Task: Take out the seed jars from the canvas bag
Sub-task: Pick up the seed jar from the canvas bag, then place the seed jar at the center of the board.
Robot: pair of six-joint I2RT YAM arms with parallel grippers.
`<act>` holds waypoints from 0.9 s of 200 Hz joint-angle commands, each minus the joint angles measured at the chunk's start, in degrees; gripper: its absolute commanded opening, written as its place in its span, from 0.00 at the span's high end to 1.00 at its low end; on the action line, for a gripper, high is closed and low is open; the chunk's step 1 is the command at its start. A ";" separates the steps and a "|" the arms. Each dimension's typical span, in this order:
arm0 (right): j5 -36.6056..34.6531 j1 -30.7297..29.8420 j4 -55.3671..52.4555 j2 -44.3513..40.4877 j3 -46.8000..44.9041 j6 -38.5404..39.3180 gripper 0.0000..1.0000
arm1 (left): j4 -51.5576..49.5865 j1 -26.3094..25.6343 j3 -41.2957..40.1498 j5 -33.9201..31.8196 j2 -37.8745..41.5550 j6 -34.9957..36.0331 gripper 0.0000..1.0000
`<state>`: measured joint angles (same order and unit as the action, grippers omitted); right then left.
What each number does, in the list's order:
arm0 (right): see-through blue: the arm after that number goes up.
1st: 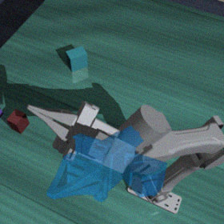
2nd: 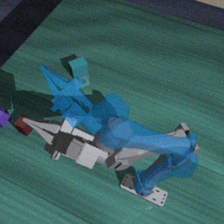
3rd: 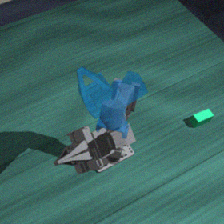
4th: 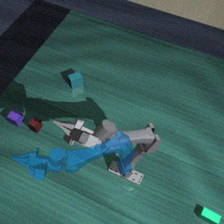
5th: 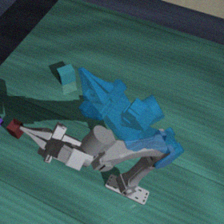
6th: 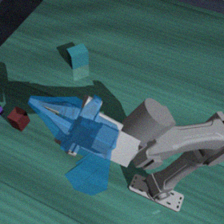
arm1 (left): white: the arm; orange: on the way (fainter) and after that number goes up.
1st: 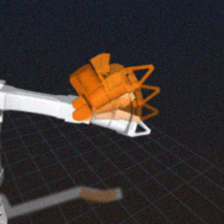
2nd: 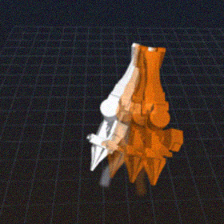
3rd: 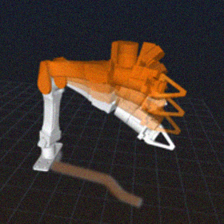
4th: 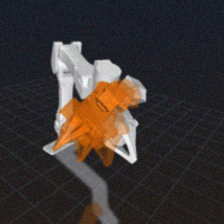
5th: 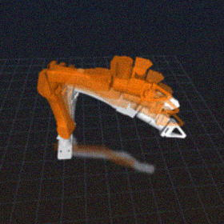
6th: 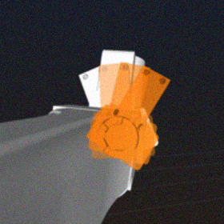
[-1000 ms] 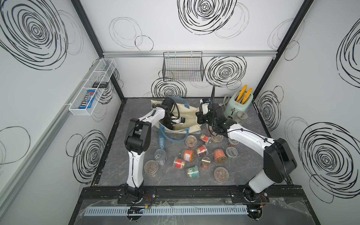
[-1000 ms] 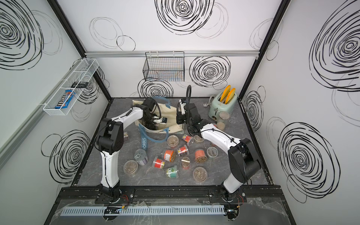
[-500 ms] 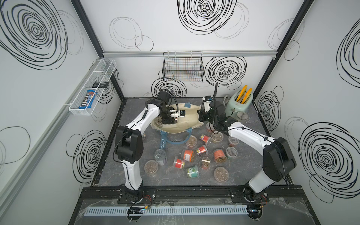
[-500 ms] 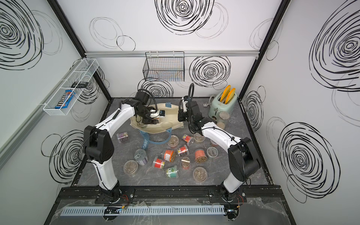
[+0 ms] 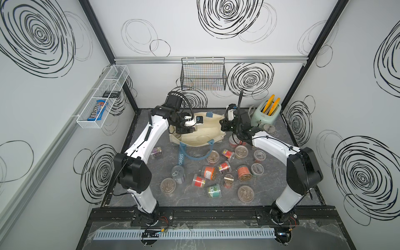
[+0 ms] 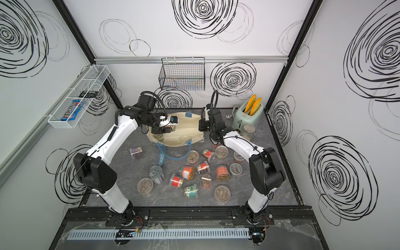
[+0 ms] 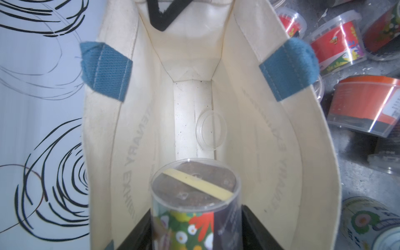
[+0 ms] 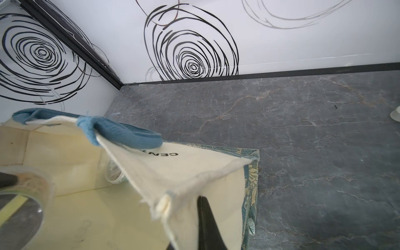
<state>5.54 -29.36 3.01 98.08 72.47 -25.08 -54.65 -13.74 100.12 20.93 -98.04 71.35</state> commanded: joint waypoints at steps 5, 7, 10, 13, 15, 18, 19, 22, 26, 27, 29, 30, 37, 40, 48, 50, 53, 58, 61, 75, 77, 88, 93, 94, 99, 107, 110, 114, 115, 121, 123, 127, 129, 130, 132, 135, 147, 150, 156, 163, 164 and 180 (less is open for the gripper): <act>2.00 0.60 -2.20 0.82 1.36 -1.36 0.89 | -4.41 5.78 0.06 1.75 6.11 1.46 0.39; 2.01 0.62 -2.28 0.80 1.34 -1.37 0.89 | -4.63 6.30 -0.21 1.75 6.50 1.61 0.39; 2.15 0.72 -2.31 0.76 1.36 -1.36 0.89 | -4.85 7.02 -0.62 1.75 6.99 1.86 0.39; 2.18 0.79 -2.40 0.71 1.39 -1.37 0.89 | -5.19 7.88 -1.03 1.86 7.46 2.06 0.39; 2.19 0.86 -2.39 0.66 1.41 -1.37 0.89 | -5.42 8.47 -1.45 1.99 7.85 2.17 0.39; 2.27 0.95 -2.43 0.58 1.44 -1.37 0.89 | -5.72 9.26 -1.92 2.15 8.46 2.37 0.39; 2.28 0.96 -2.41 0.56 1.40 -1.42 0.89 | -5.86 9.61 -2.11 2.26 8.60 2.47 0.39; 2.32 1.06 -2.39 0.58 1.40 -1.38 0.89 | -6.18 10.47 -2.69 2.60 9.19 2.68 0.39; 2.34 1.20 -2.43 0.45 1.38 -1.45 0.89 | -6.68 11.70 -3.60 3.13 10.02 2.96 0.39; 2.31 1.22 -2.46 0.45 1.41 -1.46 0.89 | -6.91 11.97 -3.82 3.32 10.21 3.11 0.39; 2.33 1.41 -2.47 0.38 1.48 -1.46 0.89 | -7.12 12.66 -4.28 3.63 10.60 3.34 0.39; 2.35 1.46 -2.48 0.37 1.51 -1.46 0.89 | -7.22 12.93 -4.61 3.75 10.82 3.48 0.39; 2.37 1.83 -2.72 0.35 1.45 -1.83 0.89 | -7.93 15.03 -6.59 4.70 12.34 4.44 0.39; 2.37 2.05 -2.82 0.35 1.53 -2.08 0.89 | -8.15 15.90 -7.69 4.97 12.95 4.78 0.39; 2.77 2.72 -3.00 0.43 1.61 -2.71 0.89 | -8.32 18.20 -10.47 5.84 14.78 5.55 0.39; 2.95 2.88 -3.00 0.44 1.66 -2.87 0.89 | -8.31 18.70 -11.26 6.04 15.22 5.77 0.39; 3.20 3.03 -3.07 0.52 1.66 -3.13 0.89 | -8.38 19.54 -12.28 6.34 15.86 6.07 0.39; 3.62 3.57 -3.22 0.61 1.87 -3.49 0.89 | -8.51 20.87 -14.10 6.80 16.78 6.65 0.39; 3.88 3.78 -3.41 0.68 2.01 -3.67 0.89 | -8.55 21.64 -15.06 6.95 17.27 6.95 0.39; 4.04 4.73 -4.43 0.97 2.81 -4.14 0.89 | -8.90 24.68 -19.63 8.07 19.24 7.94 0.39; 4.08 4.88 -4.55 1.04 2.98 -4.18 0.89 | -9.00 25.02 -20.14 8.29 19.48 8.08 0.39; 4.40 5.50 -5.04 1.19 3.50 -4.34 0.89 | -9.41 26.31 -23.88 8.99 20.69 8.78 0.39; 4.75 5.71 -5.03 1.19 3.55 -4.34 0.90 | -9.18 26.47 -25.63 9.12 21.26 8.89 0.39; 4.83 5.76 -5.07 1.21 3.55 -4.40 0.90 | -9.17 26.47 -26.09 9.12 21.37 8.89 0.39; 5.15 5.95 -5.16 1.24 3.79 -4.53 0.90 | -8.76 26.49 -27.98 9.05 21.90 8.89 0.40; 5.42 6.21 -5.29 1.32 3.92 -4.69 0.90 | -7.74 26.40 -31.08 8.97 22.61 9.13 0.39; 5.44 6.19 -5.37 1.40 4.00 -4.67 0.90 | -7.07 26.39 -32.15 8.79 22.88 9.11 0.39; 5.57 6.24 -5.34 1.41 4.04 -4.79 0.90 | -6.19 26.39 -33.89 8.52 23.12 9.10 0.39; 5.60 6.24 -5.40 1.41 4.06 -4.80 0.90 | -6.00 26.39 -34.31 8.39 23.14 9.13 0.39; 5.78 6.30 -5.44 1.50 4.17 -4.90 0.90 | -4.99 26.44 -36.33 7.89 23.44 9.38 0.39; 5.84 6.33 -5.48 1.54 4.19 -4.89 0.90 | -4.82 26.56 -36.97 7.72 23.49 9.52 0.39; 5.88 6.34 -5.52 1.50 4.18 -4.97 0.90 | -4.53 26.71 -38.01 7.49 23.55 9.67 0.39; 5.95 6.34 -5.59 1.50 4.22 -4.98 0.90 | -4.37 26.78 -38.40 7.51 23.54 9.75 0.39; 5.96 6.29 -5.57 1.54 4.24 -4.98 0.90 | -4.30 26.85 -38.63 7.53 23.57 9.71 0.39; 6.04 6.33 -5.62 1.57 4.28 -5.02 0.90 | -4.21 26.95 -39.02 7.59 23.59 9.73 0.39; 6.06 6.29 -5.76 1.61 4.42 -5.06 0.90 | -4.05 27.11 -39.50 7.74 23.53 9.76 0.39; 6.41 6.27 -6.15 1.68 4.61 -5.07 0.90 | -2.81 27.36 -41.55 7.54 23.31 9.56 0.39; 6.42 6.25 -6.24 1.66 4.61 -5.07 0.90 | -2.37 27.24 -42.03 7.22 23.23 9.51 0.39; 6.41 6.26 -6.32 1.64 4.59 -5.07 0.90 | -1.37 26.91 -43.17 6.42 23.01 9.48 0.39; 6.41 6.31 -6.40 1.60 4.57 -5.02 0.90 | 0.06 26.31 -44.47 5.17 22.62 9.27 0.39; 6.41 6.28 -6.37 1.55 4.59 -5.04 0.90 | 0.33 26.22 -44.61 5.04 22.53 9.21 0.39; 6.50 6.34 -6.59 1.43 4.57 -5.05 0.90 | 3.59 25.19 -46.35 3.20 21.31 7.84 0.39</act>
<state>11.68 -23.40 -1.52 99.13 75.40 -29.39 -56.55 12.47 55.88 26.13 -75.64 78.24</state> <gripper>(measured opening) 0.099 0.609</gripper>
